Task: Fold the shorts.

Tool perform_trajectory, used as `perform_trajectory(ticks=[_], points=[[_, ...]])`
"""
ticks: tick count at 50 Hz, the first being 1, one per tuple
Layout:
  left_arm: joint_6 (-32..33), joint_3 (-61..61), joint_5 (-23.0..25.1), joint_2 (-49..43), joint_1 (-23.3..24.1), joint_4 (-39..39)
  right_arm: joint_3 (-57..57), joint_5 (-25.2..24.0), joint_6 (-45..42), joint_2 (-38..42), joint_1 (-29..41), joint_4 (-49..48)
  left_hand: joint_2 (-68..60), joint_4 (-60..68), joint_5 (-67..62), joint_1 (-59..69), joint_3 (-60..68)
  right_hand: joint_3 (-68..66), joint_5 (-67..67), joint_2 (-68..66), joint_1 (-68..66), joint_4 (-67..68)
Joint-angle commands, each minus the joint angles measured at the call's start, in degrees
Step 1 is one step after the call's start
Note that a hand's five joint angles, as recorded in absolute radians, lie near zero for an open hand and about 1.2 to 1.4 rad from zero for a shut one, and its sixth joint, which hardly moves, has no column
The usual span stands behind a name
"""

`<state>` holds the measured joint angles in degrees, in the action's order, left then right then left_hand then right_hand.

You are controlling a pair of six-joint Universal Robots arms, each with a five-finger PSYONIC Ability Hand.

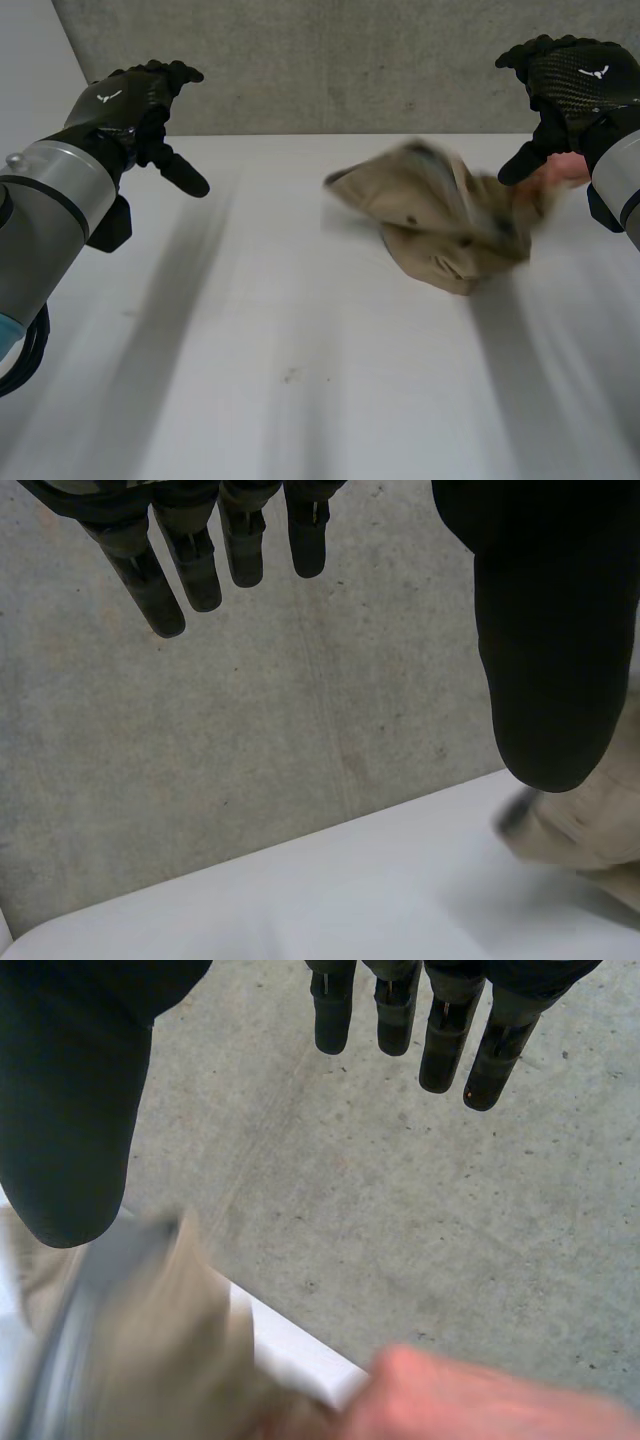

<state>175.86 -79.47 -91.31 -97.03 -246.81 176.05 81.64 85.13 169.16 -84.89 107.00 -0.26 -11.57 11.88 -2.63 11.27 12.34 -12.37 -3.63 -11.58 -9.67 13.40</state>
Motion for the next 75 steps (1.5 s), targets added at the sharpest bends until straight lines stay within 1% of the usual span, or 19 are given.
perform_trajectory(ticks=[1, 13, 38, 45, 49, 50, 53, 54, 57, 58, 61, 62, 70, 75], points=[[0.1, -0.1, 0.0, -0.7, 0.0, 0.1, 0.2, -0.1, -0.1, 0.0, 0.0, -0.1, 1.2, -1.5, 2.2, -0.9, -2.0, 2.4, 3.6, 1.6, -0.3, -3.4], [0.3, -0.1, 0.0, -2.1, -0.2, 1.8, 0.3, -0.4, -0.3, 0.3, -0.1, -0.4, 1.0, -1.3, 2.1, -0.7, -1.8, 2.4, 3.6, 1.6, -0.3, -3.4], [0.3, -0.1, -0.1, -3.3, -0.3, 2.4, 0.3, -0.4, -0.6, 0.5, -0.4, -0.2, 1.2, -1.5, 2.2, -0.9, -2.0, 2.4, 3.6, 1.6, -0.3, -3.4], [0.5, -0.7, 0.0, -6.3, -0.2, 5.1, 0.7, -0.4, -4.4, 1.2, -0.1, -0.4, 0.5, -0.8, 1.6, -0.2, -1.3, 2.4, 3.6, 1.6, -0.3, -3.4], [3.6, -1.2, 0.0, -9.9, -0.1, 8.2, 1.1, -0.4, -8.2, 2.8, 0.1, -0.6, -0.2, -0.2, 0.9, 0.5, -0.6, 2.4, 3.6, 1.6, -0.3, -3.4], [6.2, -1.1, 0.0, -11.7, -0.1, 9.4, 1.1, -0.4, -9.4, 3.4, 0.1, -0.5, -0.5, 0.2, 0.6, 0.8, -0.3, 2.4, 3.6, 1.6, -0.3, -3.4], [10.9, -0.6, 0.0, -14.6, -0.1, 10.9, 1.1, -0.4, -11.3, 4.0, 0.1, -0.5, -0.5, 0.2, 0.6, 0.8, -0.3, 2.4, 3.6, 1.6, -0.3, -3.4], [14.2, -0.2, 0.0, -16.7, -0.1, 11.8, 1.2, -0.4, -11.6, 4.2, 0.1, -0.5, -0.5, 0.2, 0.6, 0.8, -0.3, 2.4, 3.6, 1.6, -0.3, -3.4], [19.0, 1.0, 0.1, -19.9, -0.3, 12.8, 1.2, -0.3, -11.9, 4.7, 0.1, -0.6, -1.2, 0.9, -0.1, 1.5, 0.4, 2.4, 3.6, 1.6, -0.3, -3.4], [21.9, 2.3, 0.0, -22.0, -0.4, 13.3, 1.2, -0.3, -11.9, 4.9, 0.1, -0.6, -1.2, 0.9, -0.1, 1.5, 0.4, 2.4, 3.6, 1.6, -0.3, -3.4], [25.1, 4.9, 0.0, -25.9, -1.5, 14.1, 1.2, -0.2, -11.9, 5.6, 0.1, -0.5, -1.3, 1.0, -0.3, 1.6, 0.6, 2.4, 3.6, 1.6, -0.3, -3.4], [26.3, 7.0, 0.0, -28.5, -2.4, 14.4, 1.2, -0.2, -11.9, 5.7, 0.1, -0.6, -1.7, 1.4, -0.6, 2.0, 0.9, 2.4, 3.6, 1.6, -0.3, -3.4], [27.1, 18.5, 0.9, -40.9, -3.6, 14.1, 1.9, -0.1, -11.9, 6.2, 0.1, -0.6, -4.4, 4.0, -3.3, 4.7, 3.6, 2.4, 3.6, 1.6, -0.3, -3.4], [28.6, 23.2, 0.9, -45.5, -4.4, 14.1, 2.2, -0.1, -11.9, 6.3, 0.1, -0.7, -7.0, 6.7, -6.0, 7.3, 6.3, 2.4, 3.6, 1.6, -0.3, -3.4]])
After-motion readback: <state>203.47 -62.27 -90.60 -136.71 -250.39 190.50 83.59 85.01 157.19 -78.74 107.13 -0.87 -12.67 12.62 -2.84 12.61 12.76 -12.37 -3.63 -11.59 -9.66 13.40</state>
